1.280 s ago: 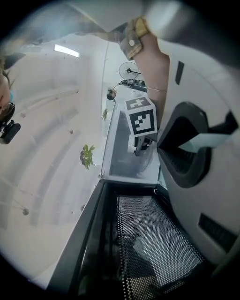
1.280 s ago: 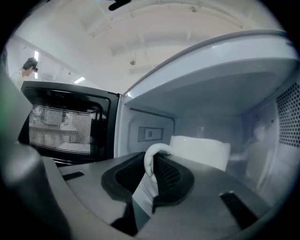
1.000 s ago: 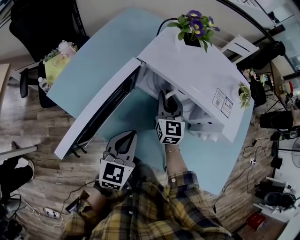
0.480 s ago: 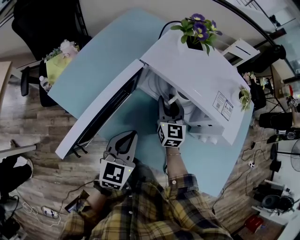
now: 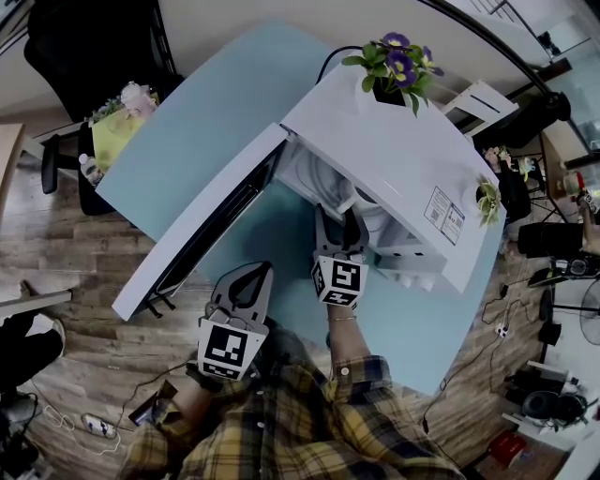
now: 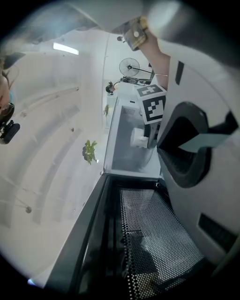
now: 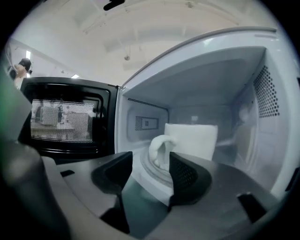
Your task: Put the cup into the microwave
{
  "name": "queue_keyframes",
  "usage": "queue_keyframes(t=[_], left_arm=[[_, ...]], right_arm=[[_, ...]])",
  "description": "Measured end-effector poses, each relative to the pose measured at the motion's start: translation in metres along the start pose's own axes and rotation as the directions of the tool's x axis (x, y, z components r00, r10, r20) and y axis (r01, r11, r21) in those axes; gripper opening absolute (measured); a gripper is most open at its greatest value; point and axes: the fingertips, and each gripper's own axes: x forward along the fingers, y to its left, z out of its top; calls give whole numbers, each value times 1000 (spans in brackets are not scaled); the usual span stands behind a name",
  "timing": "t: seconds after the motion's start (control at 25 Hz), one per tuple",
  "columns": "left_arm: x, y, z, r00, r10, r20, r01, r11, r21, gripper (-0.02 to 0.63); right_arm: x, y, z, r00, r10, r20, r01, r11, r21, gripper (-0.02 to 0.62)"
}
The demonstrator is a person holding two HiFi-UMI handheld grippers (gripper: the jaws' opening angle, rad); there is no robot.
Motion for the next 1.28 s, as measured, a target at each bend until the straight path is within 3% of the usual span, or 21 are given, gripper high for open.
queue_keyframes(t=[0.24, 0.72, 1.28], left_arm=[[2, 2, 3, 1000, 2, 9, -2, 1000, 0, -8], [-1, 6, 26, 999, 7, 37, -8, 999, 34, -8], [4, -7, 75, 993, -65, 96, 57, 995, 86, -8]], right_arm=[[-9, -6, -3, 1000, -14, -17, 15, 999, 28, 233], [-42, -9, 13, 998, 38, -45, -35, 996, 77, 233], [-105, 3, 97, 963, 266, 33, -268, 959, 93, 217]])
